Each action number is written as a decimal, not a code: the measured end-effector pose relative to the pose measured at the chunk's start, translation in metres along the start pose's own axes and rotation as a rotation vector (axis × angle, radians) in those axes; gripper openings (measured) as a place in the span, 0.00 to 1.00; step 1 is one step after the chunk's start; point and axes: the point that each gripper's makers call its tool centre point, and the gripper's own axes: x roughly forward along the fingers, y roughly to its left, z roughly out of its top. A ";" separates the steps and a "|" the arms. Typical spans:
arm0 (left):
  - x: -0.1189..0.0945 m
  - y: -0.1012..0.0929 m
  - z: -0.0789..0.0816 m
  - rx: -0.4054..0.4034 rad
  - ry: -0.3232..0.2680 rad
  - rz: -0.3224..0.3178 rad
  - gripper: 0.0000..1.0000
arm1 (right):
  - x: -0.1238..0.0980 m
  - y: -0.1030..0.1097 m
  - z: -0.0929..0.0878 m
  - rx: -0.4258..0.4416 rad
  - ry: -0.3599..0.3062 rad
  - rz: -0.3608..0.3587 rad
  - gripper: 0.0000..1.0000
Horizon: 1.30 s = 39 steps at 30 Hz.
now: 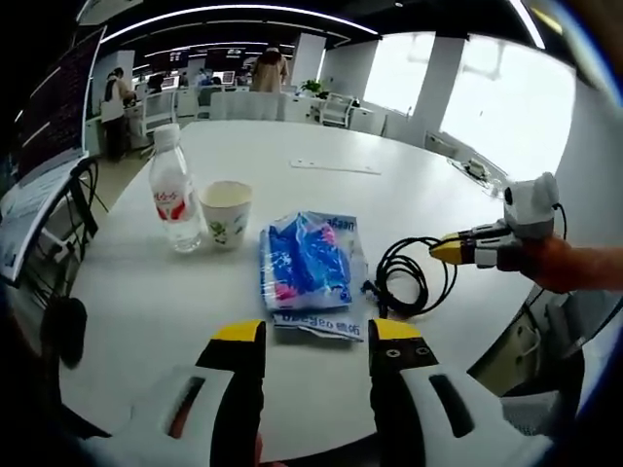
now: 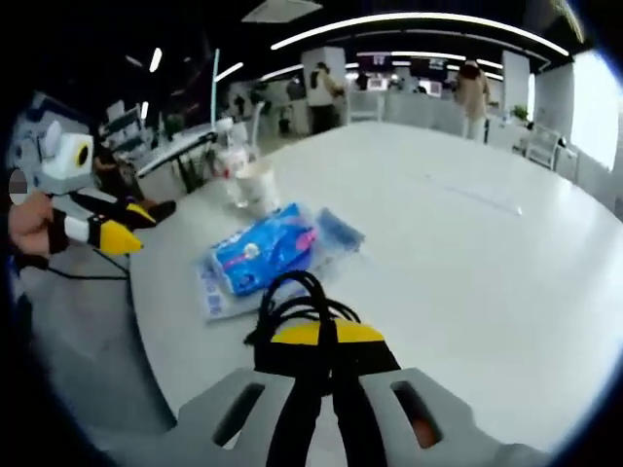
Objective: Arrange the tabletop items into an orderly group along one side of the table until the central work area is clear of visible clutter.
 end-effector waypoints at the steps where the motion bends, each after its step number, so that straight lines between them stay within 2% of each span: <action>1: 0.000 0.000 0.000 0.000 0.001 0.000 0.41 | -0.002 0.000 0.000 0.000 -0.002 -0.002 0.00; 11: 0.001 -0.003 -0.001 0.001 0.004 -0.008 0.41 | -0.018 -0.011 0.005 0.041 -0.040 -0.039 0.00; 20: 0.001 0.000 -0.003 -0.007 0.005 -0.004 0.41 | -0.024 -0.017 -0.009 0.106 -0.039 -0.059 0.00; 28: 0.002 0.001 -0.004 -0.006 0.009 -0.003 0.41 | -0.015 -0.029 -0.036 0.173 0.027 -0.083 0.00; 39: 0.004 0.003 -0.006 -0.009 0.015 0.001 0.41 | -0.005 -0.024 -0.059 0.085 0.130 -0.052 0.00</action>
